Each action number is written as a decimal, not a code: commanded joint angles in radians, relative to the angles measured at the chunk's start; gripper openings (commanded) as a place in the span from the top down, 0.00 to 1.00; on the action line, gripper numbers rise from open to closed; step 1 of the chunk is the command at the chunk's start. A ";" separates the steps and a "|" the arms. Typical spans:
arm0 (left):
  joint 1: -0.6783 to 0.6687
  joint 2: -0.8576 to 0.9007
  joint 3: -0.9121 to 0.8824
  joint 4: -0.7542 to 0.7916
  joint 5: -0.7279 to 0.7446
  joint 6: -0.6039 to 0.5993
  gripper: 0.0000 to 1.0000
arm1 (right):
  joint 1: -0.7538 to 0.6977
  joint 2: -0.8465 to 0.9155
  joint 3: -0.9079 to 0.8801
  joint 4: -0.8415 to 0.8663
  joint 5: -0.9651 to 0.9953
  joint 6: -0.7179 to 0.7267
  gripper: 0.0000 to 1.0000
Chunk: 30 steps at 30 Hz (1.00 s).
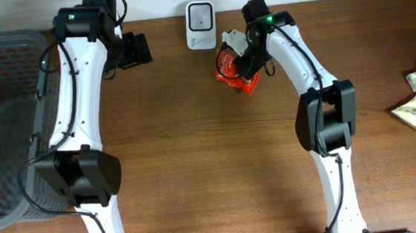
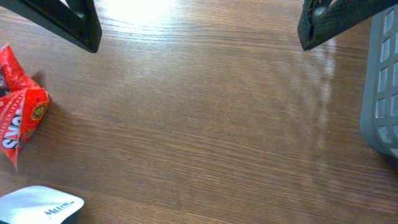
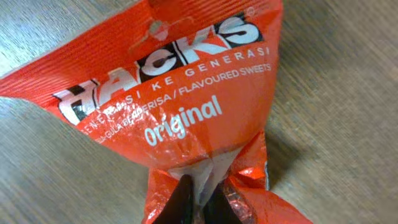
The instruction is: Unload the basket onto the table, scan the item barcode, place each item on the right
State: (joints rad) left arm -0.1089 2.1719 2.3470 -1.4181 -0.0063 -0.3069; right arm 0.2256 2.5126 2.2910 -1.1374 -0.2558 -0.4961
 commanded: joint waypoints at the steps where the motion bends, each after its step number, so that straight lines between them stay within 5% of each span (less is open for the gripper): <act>1: 0.000 0.006 0.002 -0.001 0.008 0.005 0.01 | 0.010 -0.040 0.019 -0.031 -0.076 0.093 0.96; 7: 0.000 0.006 0.002 -0.001 0.008 0.005 0.01 | 0.010 -0.198 0.201 0.038 -0.153 0.248 0.96; 12: 0.000 0.006 0.002 -0.001 0.007 0.005 0.01 | 0.010 -0.195 0.146 -0.042 -0.085 0.186 0.92; 14: 0.000 0.006 0.002 -0.001 0.008 0.005 0.01 | 0.010 -0.182 0.094 -0.018 0.029 0.099 0.36; 15: 0.000 0.006 0.002 -0.001 0.008 0.005 0.01 | 0.009 -0.173 0.070 0.004 0.032 0.047 0.13; 16: 0.000 0.006 0.002 -0.001 0.007 0.005 0.01 | 0.009 -0.148 0.028 0.077 0.037 -0.026 0.01; 20: 0.000 0.006 0.002 -0.001 0.008 0.005 0.01 | 0.006 -0.108 -0.154 0.375 0.137 -0.124 0.01; 22: 0.000 0.006 0.002 -0.002 0.008 0.005 0.01 | 0.001 -0.097 -0.220 0.380 0.128 -0.125 0.01; 30: 0.000 0.006 0.002 -0.001 0.007 0.005 0.01 | 0.061 -0.151 -0.246 -0.027 -0.042 -0.045 0.00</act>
State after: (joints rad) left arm -0.1089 2.1719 2.3470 -1.4174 -0.0063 -0.3069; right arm 0.2428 2.4046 2.0361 -1.1126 -0.2607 -0.5983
